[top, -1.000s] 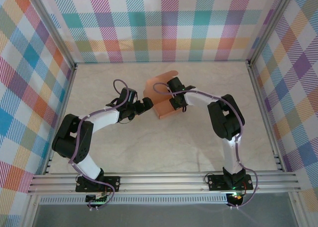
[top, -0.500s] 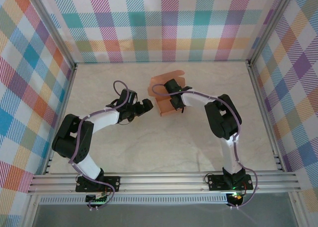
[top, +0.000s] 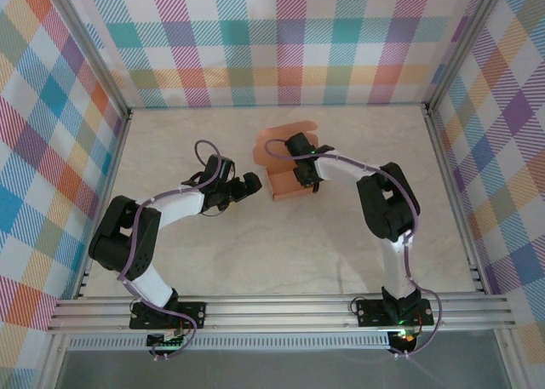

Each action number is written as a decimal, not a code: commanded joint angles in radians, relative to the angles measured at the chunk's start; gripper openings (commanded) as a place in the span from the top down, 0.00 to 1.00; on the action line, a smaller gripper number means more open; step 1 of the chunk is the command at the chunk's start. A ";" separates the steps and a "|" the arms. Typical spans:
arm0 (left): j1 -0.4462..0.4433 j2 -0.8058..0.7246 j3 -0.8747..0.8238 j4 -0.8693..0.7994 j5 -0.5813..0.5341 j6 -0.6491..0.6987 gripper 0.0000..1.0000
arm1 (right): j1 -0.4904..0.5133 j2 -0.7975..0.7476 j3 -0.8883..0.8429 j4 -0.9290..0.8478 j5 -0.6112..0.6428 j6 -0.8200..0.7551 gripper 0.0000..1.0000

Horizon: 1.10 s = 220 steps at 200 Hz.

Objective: Fold the paper box

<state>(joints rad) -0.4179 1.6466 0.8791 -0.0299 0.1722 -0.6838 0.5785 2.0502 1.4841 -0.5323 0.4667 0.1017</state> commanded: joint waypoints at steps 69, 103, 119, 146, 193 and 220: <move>-0.011 -0.083 -0.015 -0.030 -0.027 0.057 0.00 | -0.094 -0.241 -0.151 0.085 -0.221 0.160 0.42; -0.008 -0.060 -0.021 0.018 -0.035 0.002 0.02 | -0.255 -0.313 -0.314 0.255 -0.490 0.386 0.44; -0.007 -0.027 -0.016 0.073 0.011 -0.041 0.08 | -0.310 -0.284 -0.340 0.301 -0.589 0.457 0.45; -0.006 0.034 0.012 0.051 -0.016 -0.096 0.21 | -0.334 -0.183 -0.293 0.281 -0.637 0.461 0.50; -0.024 0.212 0.255 -0.229 -0.051 -0.061 0.54 | -0.336 -0.084 -0.227 0.273 -0.744 0.410 0.62; -0.039 0.269 0.328 -0.293 -0.040 -0.053 0.69 | -0.336 -0.074 -0.224 0.268 -0.786 0.398 0.66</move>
<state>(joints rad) -0.4294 1.8851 1.1446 -0.1917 0.1402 -0.7544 0.2310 1.9560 1.2472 -0.2661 -0.2218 0.5152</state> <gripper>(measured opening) 0.366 0.347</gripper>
